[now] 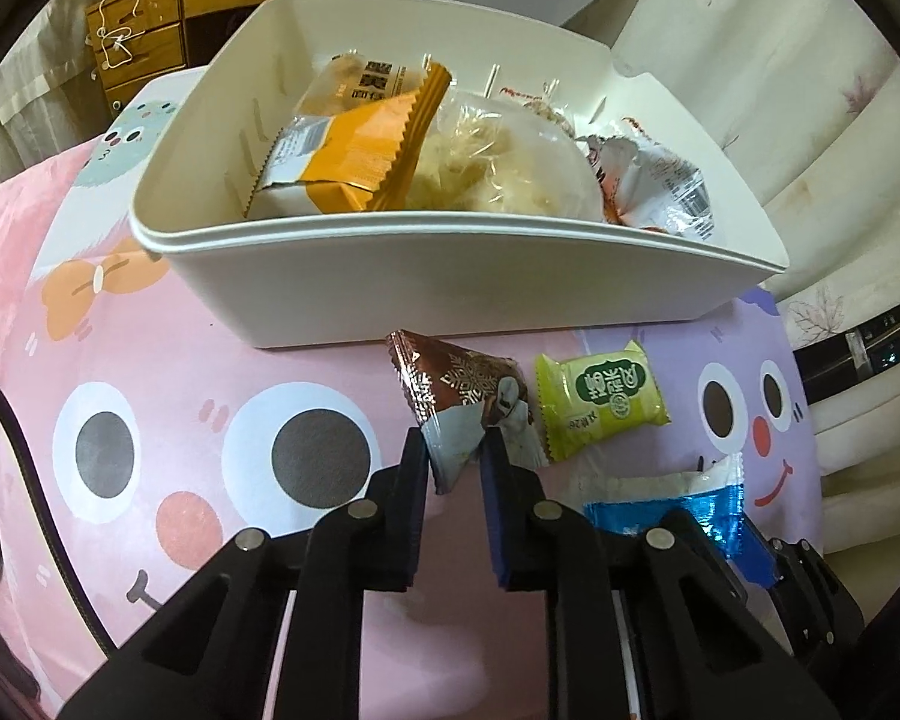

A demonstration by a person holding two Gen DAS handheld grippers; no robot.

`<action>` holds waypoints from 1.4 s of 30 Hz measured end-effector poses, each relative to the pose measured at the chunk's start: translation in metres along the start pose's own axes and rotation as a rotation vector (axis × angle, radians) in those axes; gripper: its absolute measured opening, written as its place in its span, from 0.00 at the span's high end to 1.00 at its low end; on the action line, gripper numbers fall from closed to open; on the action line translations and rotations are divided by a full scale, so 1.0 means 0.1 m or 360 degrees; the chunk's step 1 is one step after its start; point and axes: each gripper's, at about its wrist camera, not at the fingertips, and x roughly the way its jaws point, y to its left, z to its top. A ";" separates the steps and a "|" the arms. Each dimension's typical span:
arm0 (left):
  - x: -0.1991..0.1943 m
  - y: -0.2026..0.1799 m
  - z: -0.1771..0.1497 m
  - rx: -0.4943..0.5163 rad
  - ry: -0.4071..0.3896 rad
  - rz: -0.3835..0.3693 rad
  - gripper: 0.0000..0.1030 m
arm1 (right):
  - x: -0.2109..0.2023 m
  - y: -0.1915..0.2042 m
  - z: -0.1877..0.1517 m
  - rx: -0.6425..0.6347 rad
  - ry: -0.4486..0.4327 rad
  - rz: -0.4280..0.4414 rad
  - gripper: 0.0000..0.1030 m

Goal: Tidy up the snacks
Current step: 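Grasp the blue candy with the right gripper while the left grasps the brown chocolate candy, then carry the blue candy and chocolate candy over the white tray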

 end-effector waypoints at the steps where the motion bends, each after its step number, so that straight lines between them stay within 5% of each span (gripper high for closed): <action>1: -0.01 -0.01 -0.01 0.0000 -0.0009 -0.0005 0.86 | -0.01 0.01 0.00 -0.0002 -0.0004 0.0003 0.76; 16: -0.66 0.08 0.04 0.0020 -0.0143 -0.0062 0.86 | -0.31 0.27 0.23 -0.0054 -0.0110 0.0035 0.85; 31: -1.39 0.31 0.64 0.0097 -0.0241 0.0018 0.86 | -0.61 0.72 0.98 -0.0064 -0.0245 0.0102 0.85; 42: -1.40 0.27 1.02 0.0215 -0.0202 0.0052 0.86 | -0.55 0.65 1.52 -0.0109 -0.0316 -0.0033 0.85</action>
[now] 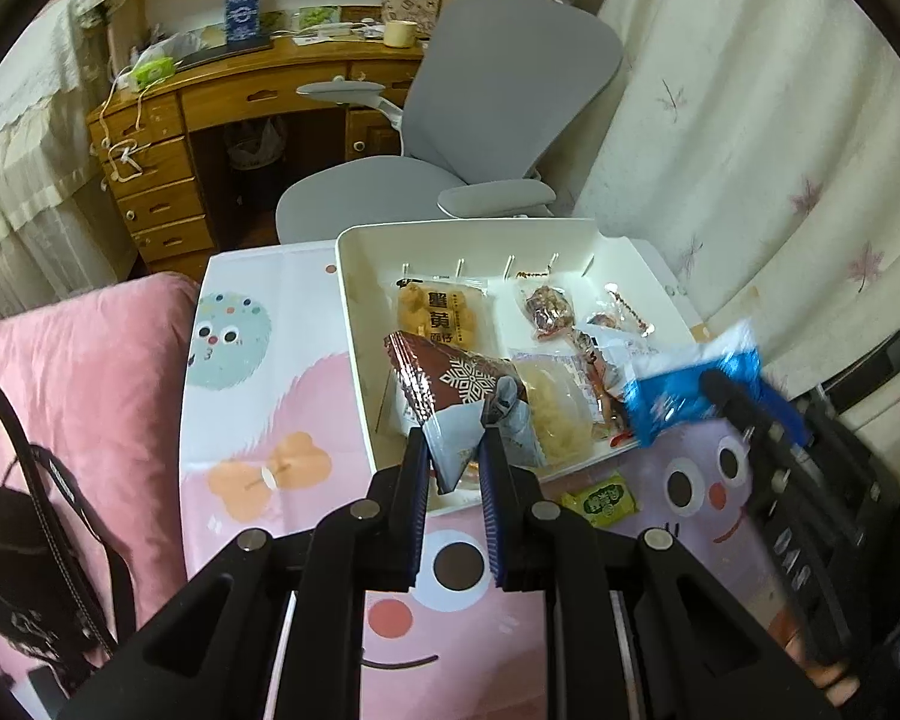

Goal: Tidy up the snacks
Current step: 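Carry the blue candy and chocolate candy over the white tray, then open both grippers to drop the two candies into the tray, then move the left gripper down to the green packet on the cloth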

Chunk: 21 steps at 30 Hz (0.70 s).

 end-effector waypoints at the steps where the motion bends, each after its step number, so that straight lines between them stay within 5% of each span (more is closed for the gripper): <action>1: 0.03 -0.01 0.02 0.0015 0.0006 0.0005 0.86 | 0.02 -0.04 0.02 -0.0003 -0.0002 -0.0022 0.85; 6: 0.14 -0.11 0.06 0.0057 0.0051 0.0022 0.84 | 0.16 -0.27 0.09 -0.0001 0.0026 -0.0112 0.84; 8: 0.20 -0.20 0.07 0.0111 0.0083 0.0104 0.65 | 0.22 -0.36 0.08 0.0001 0.0057 -0.0129 0.77; 10: 0.24 -0.25 0.07 0.0135 0.0103 0.0122 0.59 | 0.25 -0.43 0.06 0.0031 0.0093 -0.0154 0.51; 12: 0.26 -0.30 0.06 0.0126 0.0132 0.0098 0.55 | 0.23 -0.54 0.05 0.0096 0.0103 -0.0139 0.49; 14: 0.26 -0.34 0.05 0.0098 0.0143 0.0094 0.41 | 0.21 -0.61 0.03 0.0119 0.0113 -0.0149 0.47; 17: 0.25 -0.40 0.01 0.0069 0.0148 0.0102 0.32 | 0.17 -0.75 0.00 0.0148 0.0150 -0.0148 0.35; 21: 0.28 -0.47 -0.08 0.0008 0.0207 0.0087 0.28 | 0.11 -0.94 -0.07 0.0218 0.0188 -0.0125 0.26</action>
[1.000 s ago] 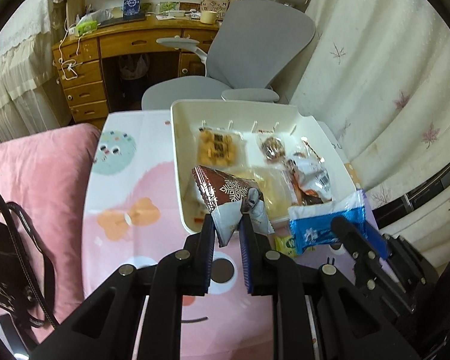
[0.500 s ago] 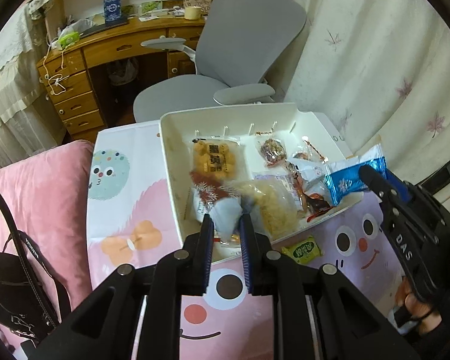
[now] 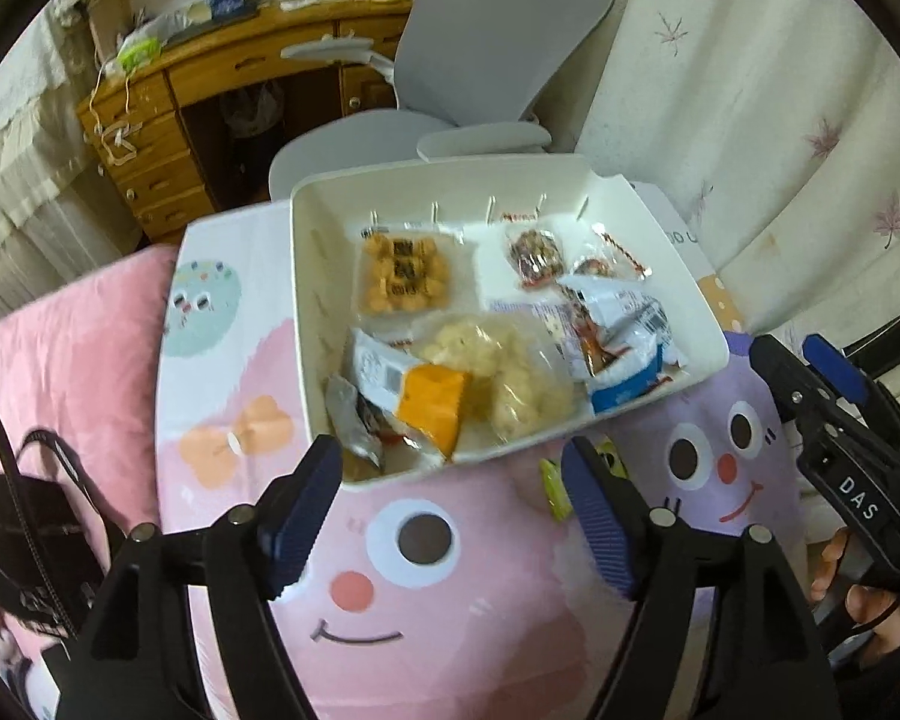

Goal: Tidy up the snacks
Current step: 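Move the left gripper down to the green packet on the cloth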

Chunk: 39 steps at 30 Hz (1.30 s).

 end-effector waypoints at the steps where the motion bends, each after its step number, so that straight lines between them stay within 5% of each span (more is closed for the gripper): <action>1: 0.02 -0.03 -0.04 -0.0016 0.0018 0.0001 0.28 | -0.01 -0.06 -0.03 0.0010 0.0014 0.0002 0.25; 10: 0.20 -0.31 -0.34 -0.0137 0.0106 -0.0020 0.27 | -0.07 -0.51 -0.28 0.0017 0.0170 -0.0014 0.14; 26: 0.96 -0.95 -0.56 -0.0348 0.0167 -0.0040 0.27 | 0.08 -1.15 -0.88 0.0087 0.0536 0.0011 0.12; 39: 1.44 -1.16 -0.57 -0.0396 0.0115 0.0198 0.27 | 0.42 -1.42 -0.97 0.0077 0.0694 0.0011 0.12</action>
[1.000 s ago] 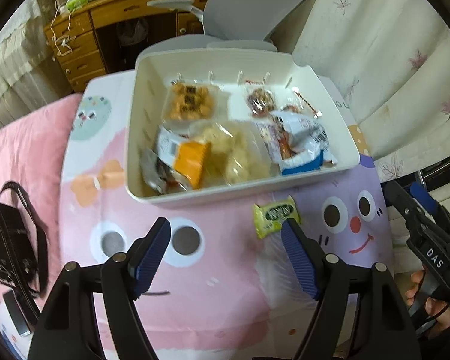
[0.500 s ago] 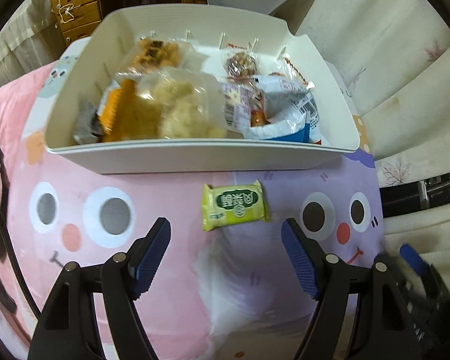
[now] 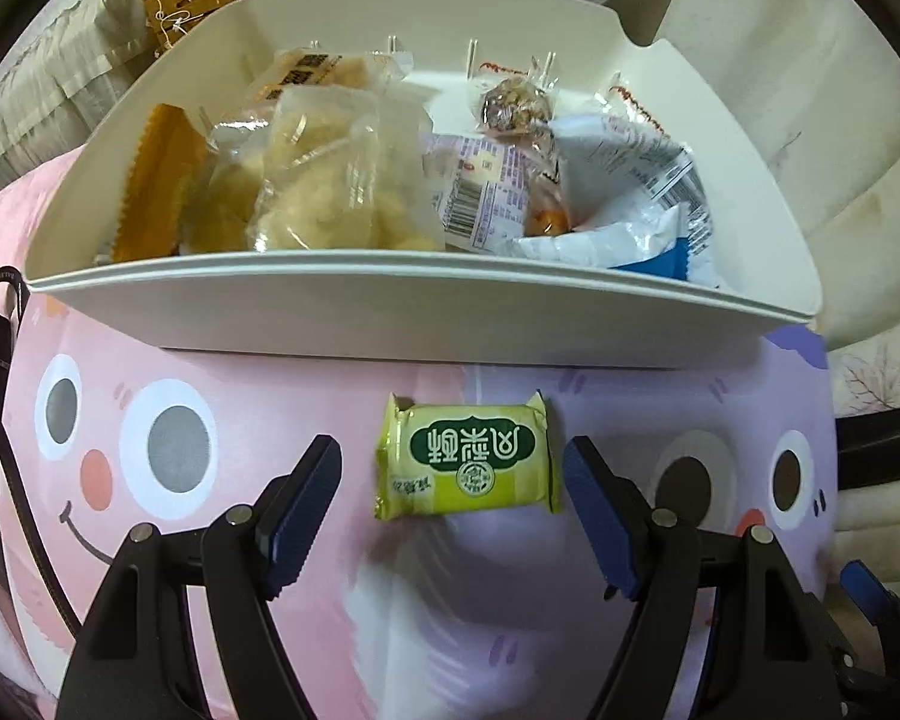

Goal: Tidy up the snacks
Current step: 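Move the left gripper down to the green packet on the cloth, then grasp the green packet with the left gripper and carry it over the tray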

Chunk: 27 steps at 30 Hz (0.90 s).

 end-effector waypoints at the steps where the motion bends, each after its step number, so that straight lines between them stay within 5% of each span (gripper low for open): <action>1: 0.03 -0.02 0.00 0.0002 0.0004 0.0007 0.27 | 0.01 -0.01 0.00 0.0003 0.0006 -0.0001 0.12; 17: 0.21 -0.10 -0.08 0.0025 0.0042 -0.0016 0.49 | 0.09 -0.08 0.02 0.0004 0.0045 -0.0001 0.12; 27: 0.09 0.04 -0.21 0.0077 0.0107 -0.0024 0.51 | 0.04 -0.02 0.03 -0.0023 0.0022 0.0012 0.12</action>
